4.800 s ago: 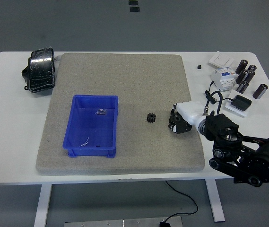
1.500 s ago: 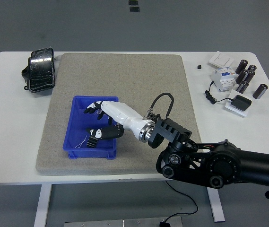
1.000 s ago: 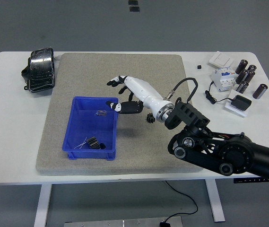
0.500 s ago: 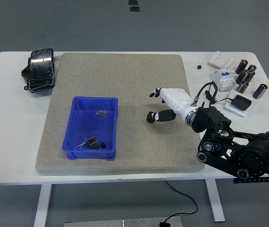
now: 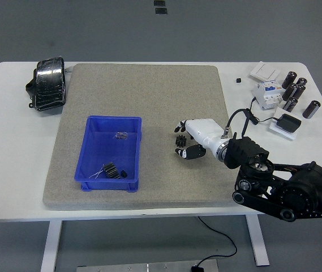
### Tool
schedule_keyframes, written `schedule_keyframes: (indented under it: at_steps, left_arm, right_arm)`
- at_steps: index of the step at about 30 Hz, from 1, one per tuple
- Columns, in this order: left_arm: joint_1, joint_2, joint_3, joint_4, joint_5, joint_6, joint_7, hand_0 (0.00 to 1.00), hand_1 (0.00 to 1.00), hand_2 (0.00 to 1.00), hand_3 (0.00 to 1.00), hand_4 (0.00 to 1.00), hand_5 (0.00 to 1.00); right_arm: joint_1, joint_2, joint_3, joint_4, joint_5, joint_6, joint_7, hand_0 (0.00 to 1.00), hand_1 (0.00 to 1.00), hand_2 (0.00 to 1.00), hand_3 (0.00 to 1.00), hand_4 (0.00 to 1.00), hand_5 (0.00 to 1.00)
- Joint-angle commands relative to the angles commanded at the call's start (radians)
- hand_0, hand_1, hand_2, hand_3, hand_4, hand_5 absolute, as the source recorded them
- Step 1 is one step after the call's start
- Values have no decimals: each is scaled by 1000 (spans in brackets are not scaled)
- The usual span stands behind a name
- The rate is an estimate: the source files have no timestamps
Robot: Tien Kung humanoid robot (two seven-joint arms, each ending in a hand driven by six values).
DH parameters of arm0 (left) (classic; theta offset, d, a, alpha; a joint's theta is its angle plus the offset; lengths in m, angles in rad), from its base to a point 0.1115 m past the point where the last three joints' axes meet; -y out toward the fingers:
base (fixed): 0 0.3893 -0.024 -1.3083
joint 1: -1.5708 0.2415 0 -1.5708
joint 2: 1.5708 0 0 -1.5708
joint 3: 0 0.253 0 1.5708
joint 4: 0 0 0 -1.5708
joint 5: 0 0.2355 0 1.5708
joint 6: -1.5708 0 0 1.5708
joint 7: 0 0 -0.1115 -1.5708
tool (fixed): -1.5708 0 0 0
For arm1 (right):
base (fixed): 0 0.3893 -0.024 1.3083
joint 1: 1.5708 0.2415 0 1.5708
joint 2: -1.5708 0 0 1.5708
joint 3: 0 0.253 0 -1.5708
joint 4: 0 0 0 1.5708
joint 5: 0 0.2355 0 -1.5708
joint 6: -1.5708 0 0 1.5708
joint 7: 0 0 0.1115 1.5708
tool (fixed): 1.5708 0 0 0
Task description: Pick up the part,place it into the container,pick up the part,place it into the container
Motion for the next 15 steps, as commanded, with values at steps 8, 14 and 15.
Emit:
schedule_keyframes:
  at_steps: [8, 14, 15]
  left_arm:
    - [-1, 0, -2, 0, 3, -2, 0, 658, 643, 586, 558, 657, 611]
    - [-2, 0, -3, -1, 4, -3, 1, 659, 643, 586, 556, 659, 616]
    - [-2, 0, -3, -1, 4, -3, 1, 659, 643, 586, 556, 659, 616]
  right_arm:
    - [14, 25, -32, -51, 33, -15, 17, 304, 491, 688, 686, 717, 299]
    - [19, 38, -48, -81, 51, -25, 28, 288, 481, 641, 677, 692, 292]
    - [20, 39, -50, -85, 53, -26, 30, 288, 481, 641, 677, 692, 292]
